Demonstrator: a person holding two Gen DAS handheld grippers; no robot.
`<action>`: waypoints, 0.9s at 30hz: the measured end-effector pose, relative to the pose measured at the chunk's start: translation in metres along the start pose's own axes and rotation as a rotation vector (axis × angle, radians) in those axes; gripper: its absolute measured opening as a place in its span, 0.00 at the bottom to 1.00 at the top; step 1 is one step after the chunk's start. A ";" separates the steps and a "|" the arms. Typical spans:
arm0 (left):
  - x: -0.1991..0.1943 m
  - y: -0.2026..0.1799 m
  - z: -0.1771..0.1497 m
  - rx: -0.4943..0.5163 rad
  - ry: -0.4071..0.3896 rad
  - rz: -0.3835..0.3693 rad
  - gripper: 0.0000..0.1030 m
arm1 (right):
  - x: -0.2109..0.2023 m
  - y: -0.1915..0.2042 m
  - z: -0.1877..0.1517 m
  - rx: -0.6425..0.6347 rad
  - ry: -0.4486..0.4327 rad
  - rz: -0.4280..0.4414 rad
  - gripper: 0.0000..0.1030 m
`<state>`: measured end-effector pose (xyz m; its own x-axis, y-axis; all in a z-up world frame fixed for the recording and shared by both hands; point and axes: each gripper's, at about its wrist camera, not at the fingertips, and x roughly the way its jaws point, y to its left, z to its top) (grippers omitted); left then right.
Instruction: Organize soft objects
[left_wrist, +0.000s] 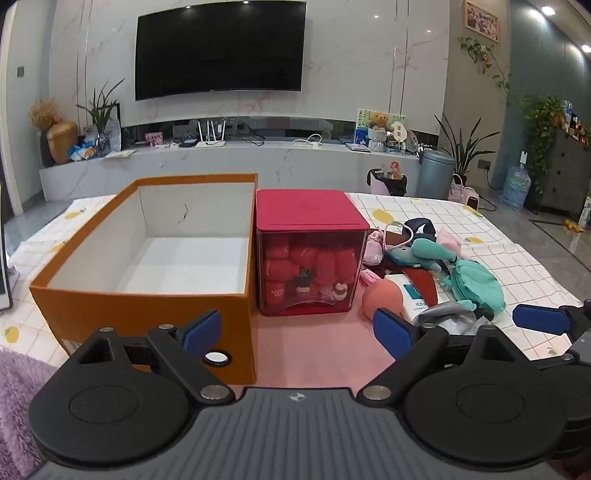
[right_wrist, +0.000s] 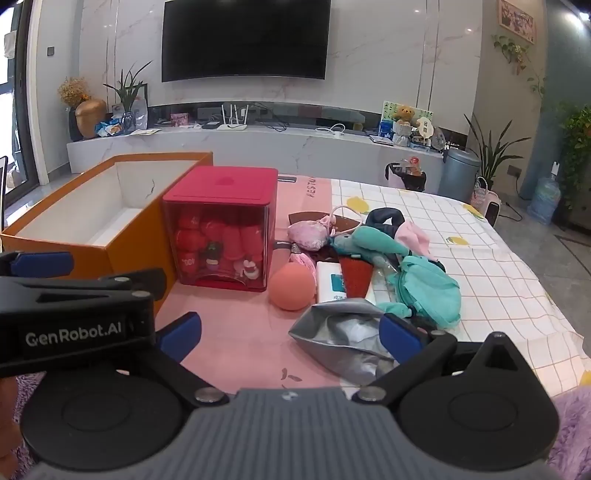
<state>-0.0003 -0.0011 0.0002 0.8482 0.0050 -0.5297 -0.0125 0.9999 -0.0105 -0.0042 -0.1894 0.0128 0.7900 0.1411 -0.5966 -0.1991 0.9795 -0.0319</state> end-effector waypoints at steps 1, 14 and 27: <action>-0.001 -0.001 0.000 0.001 -0.001 0.005 1.00 | 0.000 0.000 0.000 0.004 -0.001 -0.002 0.97; -0.001 0.001 -0.001 -0.003 -0.003 0.015 1.00 | -0.001 0.002 0.000 -0.019 0.001 0.000 0.97; -0.002 -0.002 -0.001 0.020 -0.015 0.039 1.00 | 0.004 0.002 -0.001 -0.026 0.015 0.000 0.97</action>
<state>-0.0029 -0.0033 0.0006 0.8551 0.0439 -0.5167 -0.0350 0.9990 0.0269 -0.0020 -0.1875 0.0099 0.7814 0.1390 -0.6083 -0.2141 0.9754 -0.0521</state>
